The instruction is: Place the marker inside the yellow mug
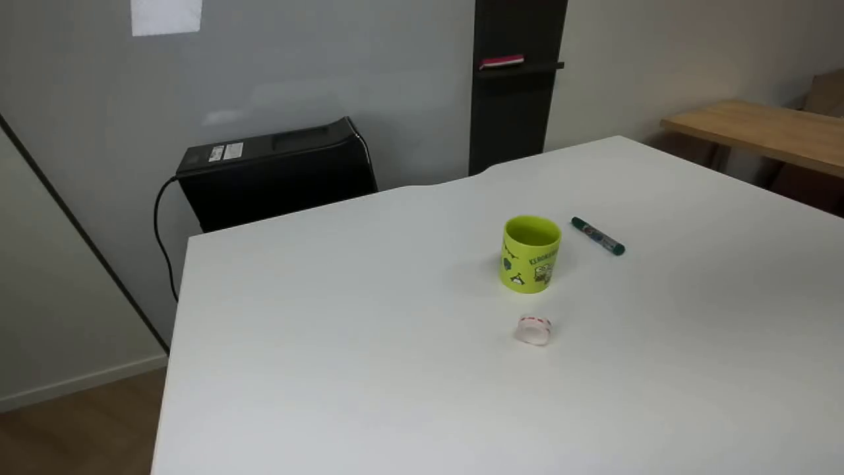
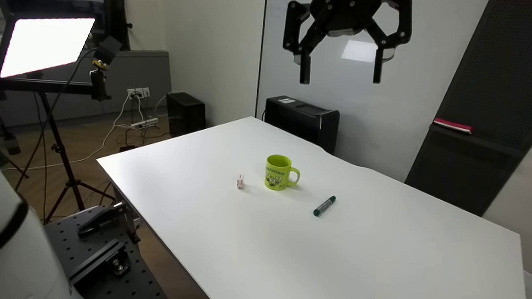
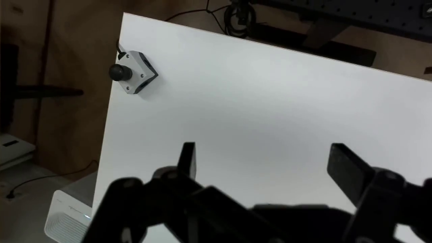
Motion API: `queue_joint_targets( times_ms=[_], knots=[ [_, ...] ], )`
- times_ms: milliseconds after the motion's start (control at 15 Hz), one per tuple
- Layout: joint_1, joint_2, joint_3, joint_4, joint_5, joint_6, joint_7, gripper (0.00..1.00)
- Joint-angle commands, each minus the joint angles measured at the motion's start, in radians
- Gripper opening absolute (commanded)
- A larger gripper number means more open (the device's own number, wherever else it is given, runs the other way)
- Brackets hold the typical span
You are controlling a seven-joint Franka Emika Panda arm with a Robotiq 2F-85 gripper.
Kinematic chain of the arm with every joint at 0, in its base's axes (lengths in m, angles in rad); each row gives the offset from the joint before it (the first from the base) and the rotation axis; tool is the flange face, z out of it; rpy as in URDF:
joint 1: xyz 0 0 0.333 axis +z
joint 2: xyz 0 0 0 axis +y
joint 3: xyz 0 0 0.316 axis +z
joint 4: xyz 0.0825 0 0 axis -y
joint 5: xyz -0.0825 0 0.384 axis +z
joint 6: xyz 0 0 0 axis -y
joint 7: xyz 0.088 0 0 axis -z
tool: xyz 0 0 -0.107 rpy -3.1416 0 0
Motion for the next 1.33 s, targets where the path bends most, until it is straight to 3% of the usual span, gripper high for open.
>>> queue_joint_targets(
  times_ms=[0,467,867,1267],
  knots=[
    [0.013,0.027,-0.044,-0.009,0.025,0.100,0.001,1.00],
    [-0.015,0.145,-0.090,-0.037,0.048,0.430,0.014,1.00],
    [-0.026,0.269,-0.106,0.011,0.176,0.461,0.026,1.00],
    [-0.045,0.319,-0.097,0.042,0.194,0.457,0.069,1.00]
  ],
)
